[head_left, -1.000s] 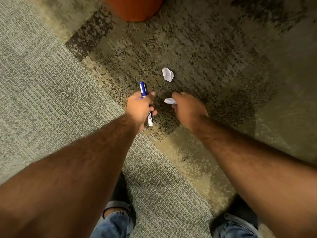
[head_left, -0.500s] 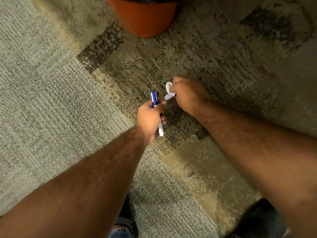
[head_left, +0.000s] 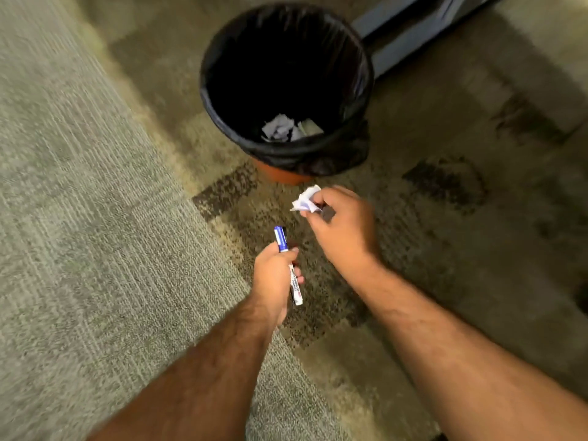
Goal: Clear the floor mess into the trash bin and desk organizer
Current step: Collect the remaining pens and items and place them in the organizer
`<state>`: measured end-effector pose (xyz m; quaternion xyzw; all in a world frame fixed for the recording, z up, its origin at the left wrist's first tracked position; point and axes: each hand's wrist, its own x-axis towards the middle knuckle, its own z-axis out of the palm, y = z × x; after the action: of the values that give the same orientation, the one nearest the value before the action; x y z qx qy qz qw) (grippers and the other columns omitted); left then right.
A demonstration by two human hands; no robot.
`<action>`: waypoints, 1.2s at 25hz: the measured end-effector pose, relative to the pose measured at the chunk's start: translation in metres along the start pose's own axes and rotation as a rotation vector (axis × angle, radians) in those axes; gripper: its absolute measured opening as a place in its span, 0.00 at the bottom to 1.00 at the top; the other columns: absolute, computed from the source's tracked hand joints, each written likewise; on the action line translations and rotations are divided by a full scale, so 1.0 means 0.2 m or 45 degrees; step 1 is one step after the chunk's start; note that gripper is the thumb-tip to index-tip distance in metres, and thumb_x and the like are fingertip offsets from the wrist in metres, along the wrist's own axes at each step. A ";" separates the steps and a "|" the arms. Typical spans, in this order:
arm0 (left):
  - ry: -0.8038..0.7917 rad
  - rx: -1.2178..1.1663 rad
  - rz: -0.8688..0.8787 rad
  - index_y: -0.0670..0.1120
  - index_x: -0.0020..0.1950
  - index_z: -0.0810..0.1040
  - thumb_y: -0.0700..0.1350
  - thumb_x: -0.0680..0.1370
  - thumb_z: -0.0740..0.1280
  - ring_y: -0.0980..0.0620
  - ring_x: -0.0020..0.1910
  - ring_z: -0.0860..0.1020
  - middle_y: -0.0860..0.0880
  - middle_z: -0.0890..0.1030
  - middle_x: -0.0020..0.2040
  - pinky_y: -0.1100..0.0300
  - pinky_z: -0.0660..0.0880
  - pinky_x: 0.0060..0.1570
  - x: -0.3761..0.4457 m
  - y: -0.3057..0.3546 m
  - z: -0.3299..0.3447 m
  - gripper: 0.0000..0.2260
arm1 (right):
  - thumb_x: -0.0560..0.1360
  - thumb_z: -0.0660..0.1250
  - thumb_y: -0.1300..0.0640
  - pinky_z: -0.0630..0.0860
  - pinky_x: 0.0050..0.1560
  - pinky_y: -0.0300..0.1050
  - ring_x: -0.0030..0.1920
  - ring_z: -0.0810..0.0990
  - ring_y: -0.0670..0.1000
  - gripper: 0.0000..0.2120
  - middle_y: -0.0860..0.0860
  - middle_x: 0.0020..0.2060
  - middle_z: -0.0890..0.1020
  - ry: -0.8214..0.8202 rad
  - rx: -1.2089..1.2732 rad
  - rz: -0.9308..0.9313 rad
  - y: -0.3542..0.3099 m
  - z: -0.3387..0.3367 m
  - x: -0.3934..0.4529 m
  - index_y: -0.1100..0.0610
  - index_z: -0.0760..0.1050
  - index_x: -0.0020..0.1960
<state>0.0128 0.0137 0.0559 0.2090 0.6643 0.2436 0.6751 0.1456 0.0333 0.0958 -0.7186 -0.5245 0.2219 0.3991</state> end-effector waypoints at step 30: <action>-0.608 -0.521 0.493 0.42 0.58 0.78 0.33 0.82 0.66 0.43 0.57 0.87 0.42 0.89 0.51 0.54 0.85 0.52 -2.19 2.04 0.42 0.07 | 0.71 0.76 0.41 0.72 0.34 0.30 0.38 0.81 0.38 0.10 0.42 0.37 0.83 -0.011 0.023 0.377 -2.27 -1.98 0.19 0.46 0.81 0.43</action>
<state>0.0756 0.0752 0.6539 0.2423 0.3738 0.4391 0.7803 0.1894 -0.0060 0.6960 -0.7835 -0.4126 0.2862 0.3661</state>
